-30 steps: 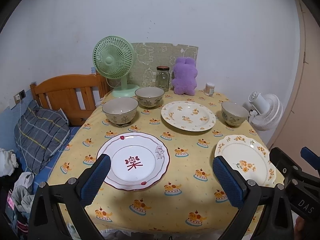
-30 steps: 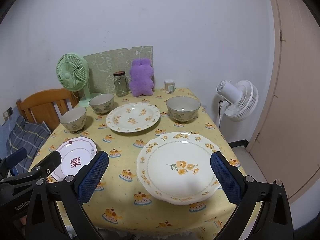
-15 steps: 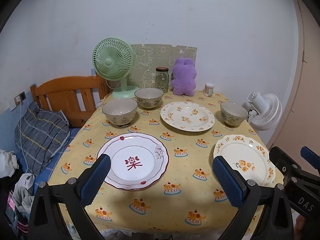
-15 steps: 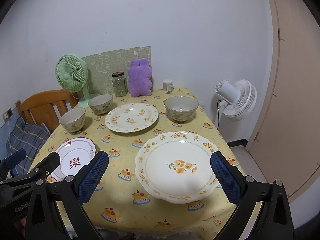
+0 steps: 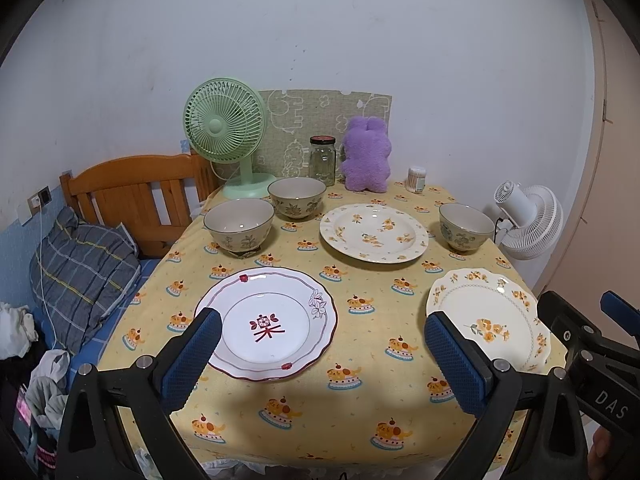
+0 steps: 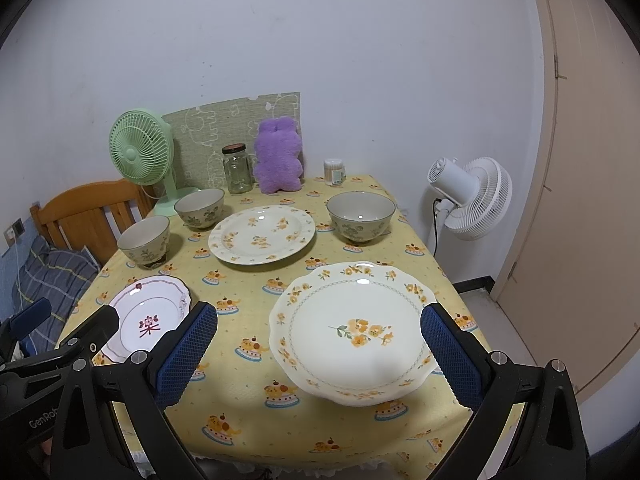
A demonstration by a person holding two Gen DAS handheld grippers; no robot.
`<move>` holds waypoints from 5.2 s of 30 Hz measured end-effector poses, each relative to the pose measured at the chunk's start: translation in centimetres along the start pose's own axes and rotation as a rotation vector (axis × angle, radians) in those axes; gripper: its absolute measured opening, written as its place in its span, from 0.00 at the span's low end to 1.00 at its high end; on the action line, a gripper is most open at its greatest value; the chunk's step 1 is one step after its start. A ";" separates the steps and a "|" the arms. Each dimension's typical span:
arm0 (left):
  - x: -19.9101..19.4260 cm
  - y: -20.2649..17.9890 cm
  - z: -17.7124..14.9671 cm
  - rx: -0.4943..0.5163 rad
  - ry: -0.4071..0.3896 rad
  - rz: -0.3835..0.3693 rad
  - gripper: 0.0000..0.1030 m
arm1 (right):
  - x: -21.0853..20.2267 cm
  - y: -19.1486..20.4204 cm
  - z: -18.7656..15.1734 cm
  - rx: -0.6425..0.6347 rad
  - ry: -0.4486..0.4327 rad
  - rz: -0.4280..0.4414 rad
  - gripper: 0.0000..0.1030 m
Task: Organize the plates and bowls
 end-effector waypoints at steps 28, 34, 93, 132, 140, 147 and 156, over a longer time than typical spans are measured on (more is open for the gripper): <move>2.4 1.1 0.7 0.019 0.014 -0.035 0.95 | 1.3 1.1 0.5 -0.001 0.019 -0.036 0.99; 3.7 1.7 1.5 0.036 0.022 -0.061 0.94 | 2.3 2.2 1.2 0.005 0.029 -0.055 0.99; 17.9 -16.5 -8.9 -0.025 0.482 0.019 0.76 | 21.5 -12.9 -7.8 0.026 0.518 0.049 0.68; 19.9 -9.1 -7.7 0.067 0.517 -0.062 0.76 | 21.7 -5.2 -8.0 0.100 0.551 -0.026 0.63; 20.0 -9.0 -7.9 0.064 0.511 -0.053 0.77 | 22.2 -4.9 -8.3 0.104 0.566 -0.027 0.65; 19.9 -9.0 -7.8 0.067 0.517 -0.064 0.82 | 22.0 -4.5 -8.0 0.050 0.555 -0.009 0.70; 18.5 -8.9 -5.2 0.086 0.430 -0.110 0.90 | 20.3 -4.0 -5.4 0.037 0.475 -0.007 0.84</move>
Point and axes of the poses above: each gripper's, at about its wrist camera, not at the fingertips, and x roughly the way its jaws point, y to its left, z to its top, the point moved 4 cm from there along x, roughly the way its jaws point, and after that the axes turned 13 degrees about -y, right-handed, at the moved point
